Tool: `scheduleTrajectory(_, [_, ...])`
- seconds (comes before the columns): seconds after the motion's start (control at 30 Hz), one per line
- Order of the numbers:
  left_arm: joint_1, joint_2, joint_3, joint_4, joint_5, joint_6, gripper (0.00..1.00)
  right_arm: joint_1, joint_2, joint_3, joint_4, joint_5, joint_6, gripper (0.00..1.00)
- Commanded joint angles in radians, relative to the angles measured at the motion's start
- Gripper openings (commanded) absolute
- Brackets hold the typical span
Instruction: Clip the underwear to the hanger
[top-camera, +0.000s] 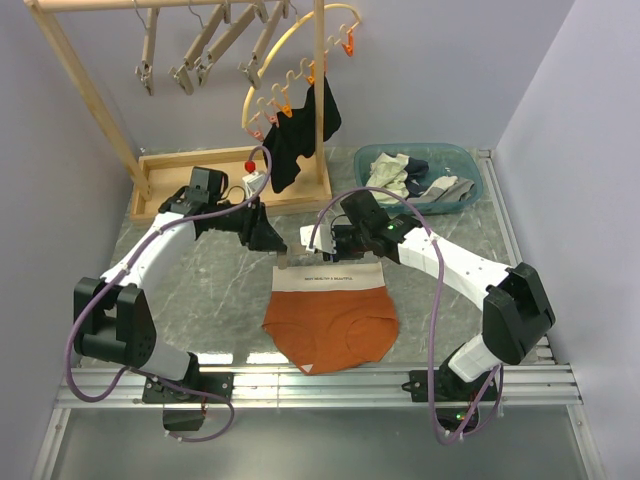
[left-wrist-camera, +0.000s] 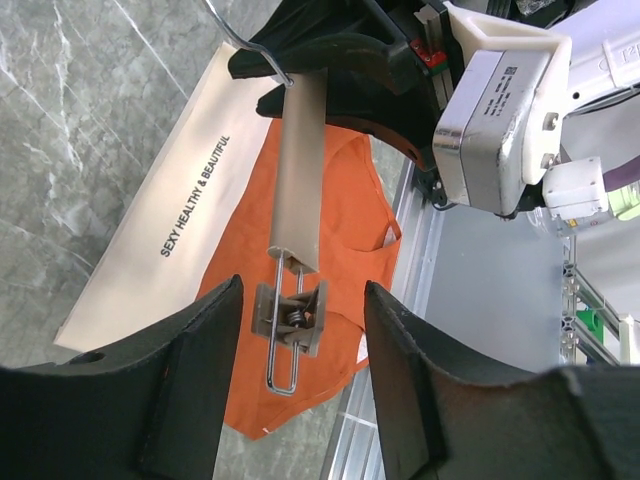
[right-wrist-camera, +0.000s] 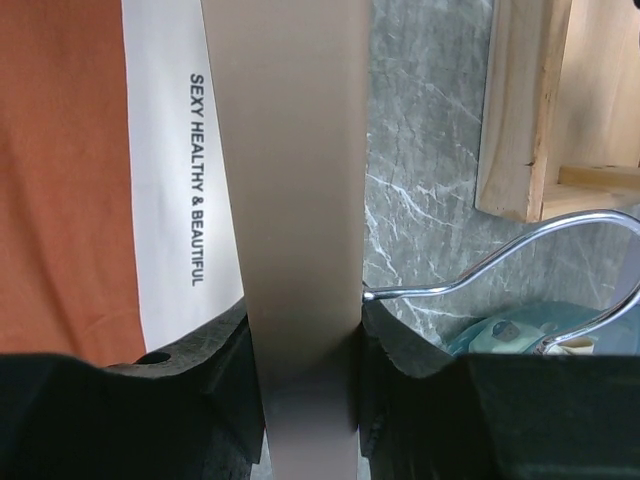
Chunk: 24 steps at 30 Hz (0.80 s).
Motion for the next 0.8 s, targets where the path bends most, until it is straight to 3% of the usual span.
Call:
scheduleTrajectory(0.0, [-0.016,-0.01,0.04,0.019,-0.006,-0.003,0.57,0.003,-0.035,0.038,0.007,0.001,-0.015,0.0])
scheduleTrajectory(0.27, [-0.03,0.011,0.042,-0.021,-0.028,0.026,0.54,0.003,-0.035,0.03,0.016,0.013,-0.018,0.0])
scheduleTrajectory(0.43, [-0.03,0.013,0.043,-0.032,-0.028,0.034,0.33,0.002,-0.037,0.029,0.016,0.019,-0.021,0.0])
scheduleTrajectory(0.6, [-0.03,0.008,0.034,-0.01,-0.014,0.02,0.02,0.003,-0.035,0.029,0.021,0.029,-0.018,0.0])
scheduleTrajectory(0.7, [-0.03,0.016,0.027,-0.009,-0.006,0.018,0.0,0.005,-0.029,0.035,0.027,0.045,-0.006,0.04])
scheduleTrajectory(0.77, [-0.028,0.024,0.024,-0.003,-0.005,0.021,0.0,0.006,-0.031,0.032,0.036,0.052,0.005,0.15])
